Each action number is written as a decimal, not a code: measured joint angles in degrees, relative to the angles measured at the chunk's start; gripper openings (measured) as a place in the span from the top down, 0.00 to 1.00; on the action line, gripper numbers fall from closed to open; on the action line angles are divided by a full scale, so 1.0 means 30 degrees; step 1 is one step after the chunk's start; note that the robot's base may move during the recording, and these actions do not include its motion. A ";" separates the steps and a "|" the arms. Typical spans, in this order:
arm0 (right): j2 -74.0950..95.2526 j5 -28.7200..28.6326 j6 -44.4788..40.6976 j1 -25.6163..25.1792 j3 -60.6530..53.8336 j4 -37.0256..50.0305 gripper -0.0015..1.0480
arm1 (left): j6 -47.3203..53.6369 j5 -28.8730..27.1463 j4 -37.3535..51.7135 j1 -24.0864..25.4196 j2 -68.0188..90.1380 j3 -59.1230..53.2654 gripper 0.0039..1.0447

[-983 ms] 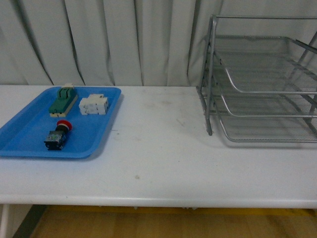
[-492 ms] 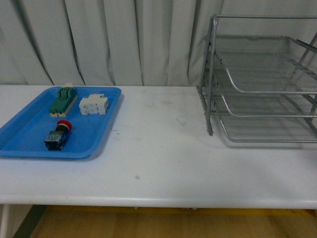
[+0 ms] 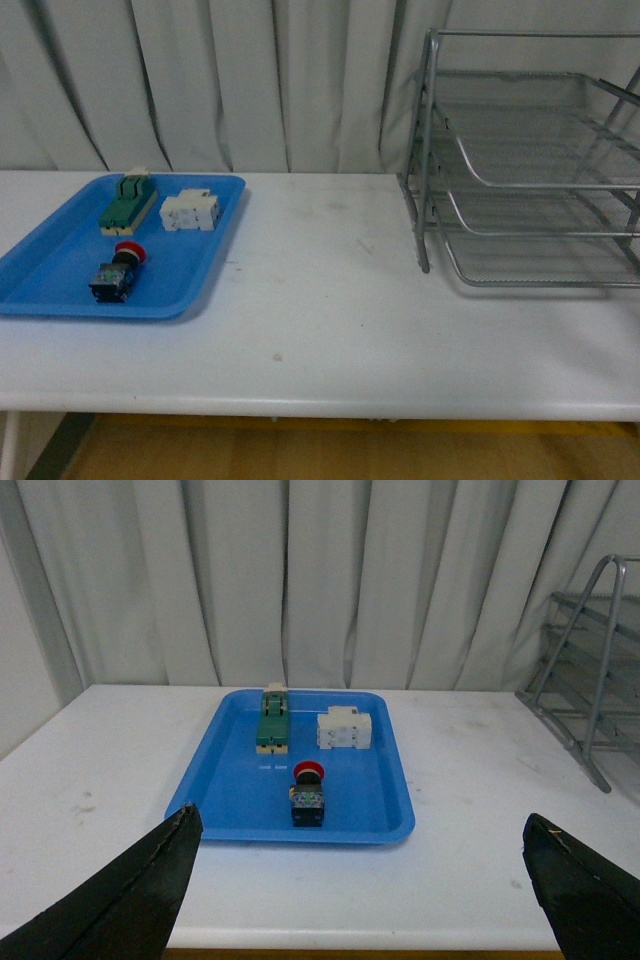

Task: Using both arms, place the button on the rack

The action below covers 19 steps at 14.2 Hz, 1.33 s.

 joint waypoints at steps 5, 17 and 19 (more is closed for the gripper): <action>0.2470 0.0408 0.0277 0.1035 0.2637 -0.0896 0.06 | 0.0000 0.0000 0.0007 0.0000 0.0000 0.0000 0.06; 0.5275 0.1180 0.2259 0.1479 0.4153 0.2047 0.92 | 0.0000 0.0000 0.0007 0.0000 0.0000 0.0000 0.06; 0.4393 0.0852 0.3759 0.1122 0.2317 0.2994 0.96 | 0.0000 -0.0007 0.0007 0.0000 0.0000 0.0000 0.06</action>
